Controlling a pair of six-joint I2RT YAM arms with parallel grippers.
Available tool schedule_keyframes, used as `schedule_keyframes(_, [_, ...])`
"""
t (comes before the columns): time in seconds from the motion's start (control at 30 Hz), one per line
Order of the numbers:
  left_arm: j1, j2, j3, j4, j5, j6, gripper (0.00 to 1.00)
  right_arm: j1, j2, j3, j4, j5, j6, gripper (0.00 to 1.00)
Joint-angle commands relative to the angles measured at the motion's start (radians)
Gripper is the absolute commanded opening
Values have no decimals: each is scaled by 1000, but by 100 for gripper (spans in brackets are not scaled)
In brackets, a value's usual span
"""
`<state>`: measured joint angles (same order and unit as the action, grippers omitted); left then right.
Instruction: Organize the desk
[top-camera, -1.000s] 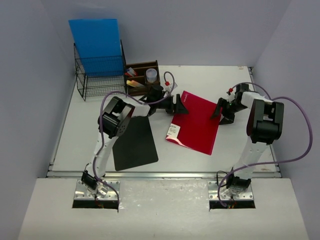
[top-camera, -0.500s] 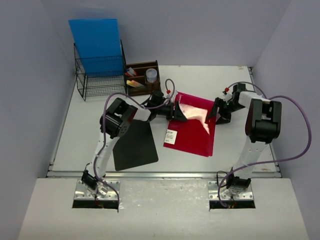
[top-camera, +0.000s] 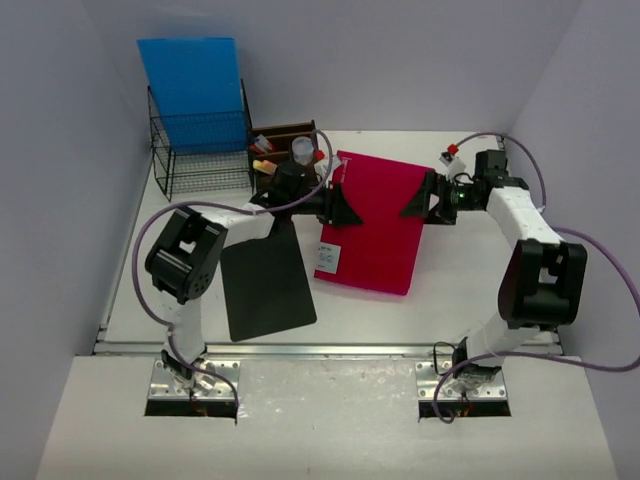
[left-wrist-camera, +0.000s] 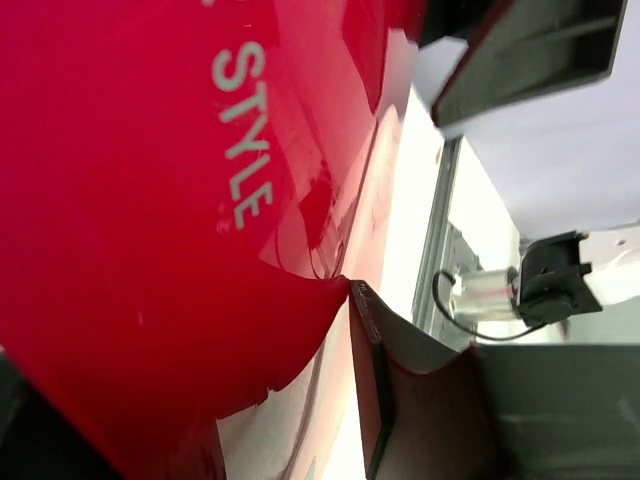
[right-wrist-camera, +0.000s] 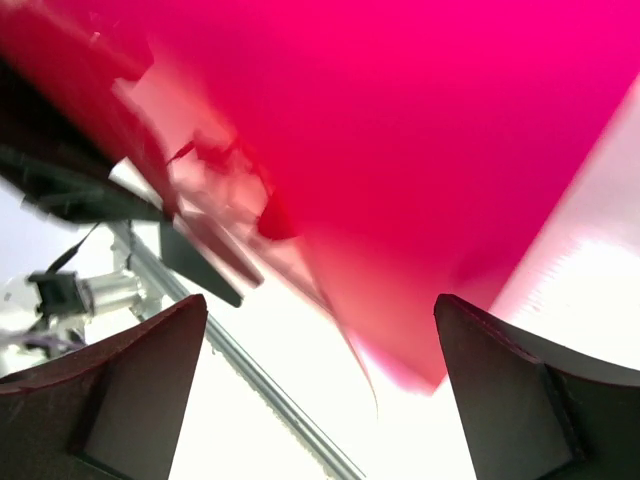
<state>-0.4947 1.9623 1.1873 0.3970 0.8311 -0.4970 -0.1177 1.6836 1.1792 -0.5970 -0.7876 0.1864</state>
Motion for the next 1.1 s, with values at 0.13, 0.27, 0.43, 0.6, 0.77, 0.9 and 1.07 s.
schedule_keyframes(0.13, [59,-239,-36,30,-34,74,0,-4,-278,-89,212,-242,-23,99])
schedule_keyframes(0.27, [70,-312,-51,-8,-58,50,0,-2,-329,-67,237,-226,-24,99])
schedule_keyframes(0.43, [68,-457,-117,-80,-161,141,0,-2,-424,-71,281,-141,4,99])
schedule_keyframes(0.6, [62,-578,-159,-233,-322,345,0,-5,-437,-12,180,-116,148,99])
schedule_keyframes(0.77, [57,-715,-236,-293,-433,433,0,-5,-533,-113,214,-89,359,99])
schedule_keyframes(0.9, [6,-825,-293,-328,-637,491,0,-5,-634,-200,274,-33,573,99])
schedule_keyframes(1.07, [-179,-971,-405,-293,-973,716,0,-3,-682,-202,278,-59,777,95])
